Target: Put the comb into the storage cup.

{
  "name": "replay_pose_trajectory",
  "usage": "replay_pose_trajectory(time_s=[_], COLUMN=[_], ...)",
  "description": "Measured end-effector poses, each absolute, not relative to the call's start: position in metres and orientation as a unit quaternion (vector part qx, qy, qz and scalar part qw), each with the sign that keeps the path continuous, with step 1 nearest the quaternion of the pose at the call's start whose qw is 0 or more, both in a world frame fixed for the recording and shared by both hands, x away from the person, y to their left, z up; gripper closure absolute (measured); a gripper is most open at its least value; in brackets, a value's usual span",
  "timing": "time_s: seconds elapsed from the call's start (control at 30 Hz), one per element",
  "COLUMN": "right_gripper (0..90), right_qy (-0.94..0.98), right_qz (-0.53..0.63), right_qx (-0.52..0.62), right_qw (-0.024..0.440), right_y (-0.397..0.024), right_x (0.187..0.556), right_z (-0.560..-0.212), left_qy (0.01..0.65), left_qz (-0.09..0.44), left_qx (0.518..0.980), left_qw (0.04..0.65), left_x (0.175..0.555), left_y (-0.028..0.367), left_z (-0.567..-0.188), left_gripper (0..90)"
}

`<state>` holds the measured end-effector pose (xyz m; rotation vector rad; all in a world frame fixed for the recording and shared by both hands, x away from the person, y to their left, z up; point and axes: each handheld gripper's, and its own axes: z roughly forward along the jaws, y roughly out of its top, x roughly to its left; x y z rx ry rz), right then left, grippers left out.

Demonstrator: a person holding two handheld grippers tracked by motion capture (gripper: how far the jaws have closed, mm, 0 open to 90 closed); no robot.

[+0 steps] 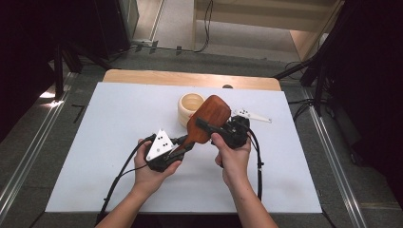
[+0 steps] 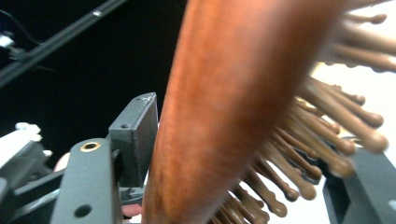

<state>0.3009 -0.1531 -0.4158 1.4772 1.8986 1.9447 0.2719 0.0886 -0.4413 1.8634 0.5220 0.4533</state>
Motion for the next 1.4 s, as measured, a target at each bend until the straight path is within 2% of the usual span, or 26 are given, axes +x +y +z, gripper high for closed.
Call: replay_pose_trajectory(time_s=[0.23, 0.37, 0.43, 0.5, 0.67, 0.77, 1.4], right_gripper=[44.3, 49.1, 51.0, 51.7, 52.2, 52.3, 52.4], right_qy=[0.607, 0.614, 0.624, 0.630, 0.632, 0.635, 0.639], right_qz=[0.642, 0.635, 0.630, 0.627, 0.631, 0.633, 0.635], right_qx=[0.468, 0.468, 0.463, 0.457, 0.449, 0.441, 0.428], right_qw=[-0.002, -0.014, 0.000, 0.017, 0.028, 0.035, 0.066], right_y=[-0.154, -0.154, -0.152, -0.153, -0.155, -0.157, -0.162], right_x=[0.301, 0.299, 0.297, 0.296, 0.294, 0.293, 0.294], right_z=[-0.419, -0.419, -0.417, -0.416, -0.414, -0.412, -0.404], left_qy=[0.218, 0.219, 0.220, 0.224, 0.242, 0.256, 0.294], left_qz=[0.191, 0.155, 0.151, 0.153, 0.137, 0.127, 0.166], left_qx=[0.789, 0.789, 0.783, 0.776, 0.767, 0.759, 0.736], left_qw=[0.542, 0.553, 0.562, 0.570, 0.578, 0.585, 0.587], left_x=[0.273, 0.278, 0.278, 0.278, 0.279, 0.279, 0.273], left_y=[0.087, 0.091, 0.094, 0.099, 0.110, 0.119, 0.183], left_z=[-0.445, -0.447, -0.445, -0.442, -0.442, -0.443, -0.455], left_gripper=[72.4, 70.7, 61.6, 49.0, 14.7, 0.0, 0.0])
